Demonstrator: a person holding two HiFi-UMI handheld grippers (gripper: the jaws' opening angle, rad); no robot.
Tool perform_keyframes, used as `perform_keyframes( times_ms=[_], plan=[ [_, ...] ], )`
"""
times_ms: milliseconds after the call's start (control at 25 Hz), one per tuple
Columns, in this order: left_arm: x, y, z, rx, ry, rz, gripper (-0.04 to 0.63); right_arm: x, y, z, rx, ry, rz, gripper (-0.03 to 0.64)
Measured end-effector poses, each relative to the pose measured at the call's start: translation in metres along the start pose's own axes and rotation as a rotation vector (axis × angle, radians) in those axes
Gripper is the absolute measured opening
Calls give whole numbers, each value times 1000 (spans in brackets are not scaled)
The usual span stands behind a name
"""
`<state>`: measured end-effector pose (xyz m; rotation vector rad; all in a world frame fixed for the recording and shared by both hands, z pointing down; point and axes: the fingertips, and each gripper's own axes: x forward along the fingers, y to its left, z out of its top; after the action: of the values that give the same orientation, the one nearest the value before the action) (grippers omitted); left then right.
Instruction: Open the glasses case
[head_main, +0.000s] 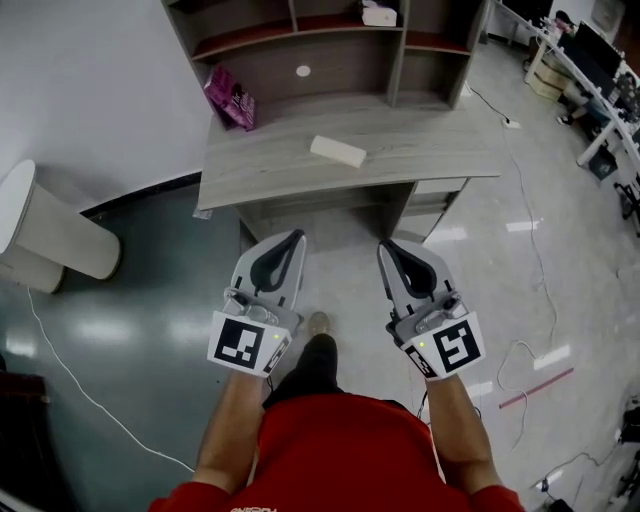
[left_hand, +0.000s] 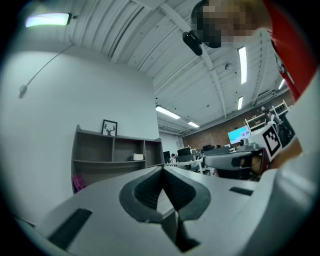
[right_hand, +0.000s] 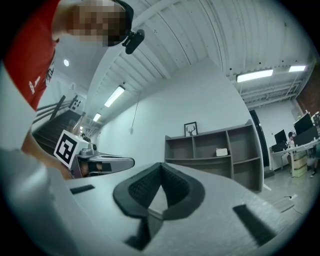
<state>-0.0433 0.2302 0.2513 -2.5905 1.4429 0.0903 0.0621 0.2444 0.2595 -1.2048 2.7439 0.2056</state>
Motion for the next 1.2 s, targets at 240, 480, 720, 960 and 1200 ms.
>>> perform_keyframes(
  times_ms=[240,480,720,960,1200],
  plan=[
    [65,76,-44,-20,73,-51,8,86,-51,-28,-12,35,-49,5],
    [119,136,-86,-47,135,-89,8,156,-89,-60,-13,98,-101,5],
    [153,163,-122,-76,181,-113,8,193,-110,-95,-32,180,-114,5],
    [185,184,-160,-70,185,-100,8,219,-134,-136,-38,249,-109,5],
    [221,196,-201,-67,269,-80,8,240,-168,-171,-50,306,-75,5]
  ],
)
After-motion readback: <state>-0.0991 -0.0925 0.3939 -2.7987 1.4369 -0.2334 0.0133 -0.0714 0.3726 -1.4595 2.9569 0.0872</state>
